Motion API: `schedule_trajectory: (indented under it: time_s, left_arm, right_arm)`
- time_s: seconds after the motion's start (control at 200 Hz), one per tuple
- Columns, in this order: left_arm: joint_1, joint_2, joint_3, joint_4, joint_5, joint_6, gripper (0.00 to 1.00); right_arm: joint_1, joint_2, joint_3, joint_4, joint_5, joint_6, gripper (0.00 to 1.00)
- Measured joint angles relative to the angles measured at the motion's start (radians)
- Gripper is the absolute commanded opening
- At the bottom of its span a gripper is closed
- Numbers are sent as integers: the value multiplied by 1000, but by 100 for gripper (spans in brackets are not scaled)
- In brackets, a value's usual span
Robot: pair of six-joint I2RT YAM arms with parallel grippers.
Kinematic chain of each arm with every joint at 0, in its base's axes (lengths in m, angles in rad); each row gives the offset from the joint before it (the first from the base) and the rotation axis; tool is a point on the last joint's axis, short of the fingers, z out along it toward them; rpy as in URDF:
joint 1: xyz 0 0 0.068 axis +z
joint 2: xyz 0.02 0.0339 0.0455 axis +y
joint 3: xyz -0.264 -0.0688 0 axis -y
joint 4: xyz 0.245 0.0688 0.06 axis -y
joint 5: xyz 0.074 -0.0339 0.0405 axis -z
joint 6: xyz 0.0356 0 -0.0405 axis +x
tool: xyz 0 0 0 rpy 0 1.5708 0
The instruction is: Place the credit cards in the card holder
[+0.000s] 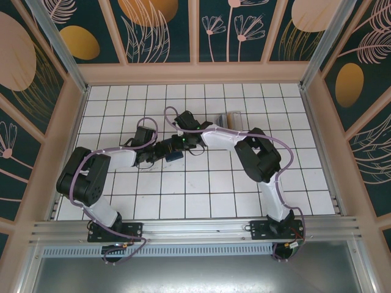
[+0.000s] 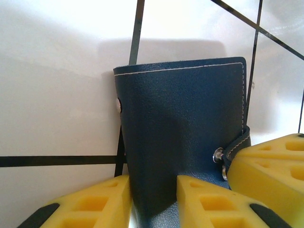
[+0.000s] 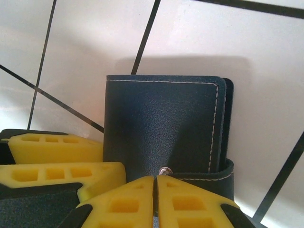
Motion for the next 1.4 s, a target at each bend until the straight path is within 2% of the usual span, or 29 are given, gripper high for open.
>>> schedule_trajectory:
  time_s: [0.776,1.401]
  left_arm:
    - [0,0,-10,34,-12,-4,25]
    - [0,1,-10,37,-15,-5,24]
  right_arm:
    - [-2,0,2,5,21,31,11]
    - [-10,-2,-7,40,21,61,9]
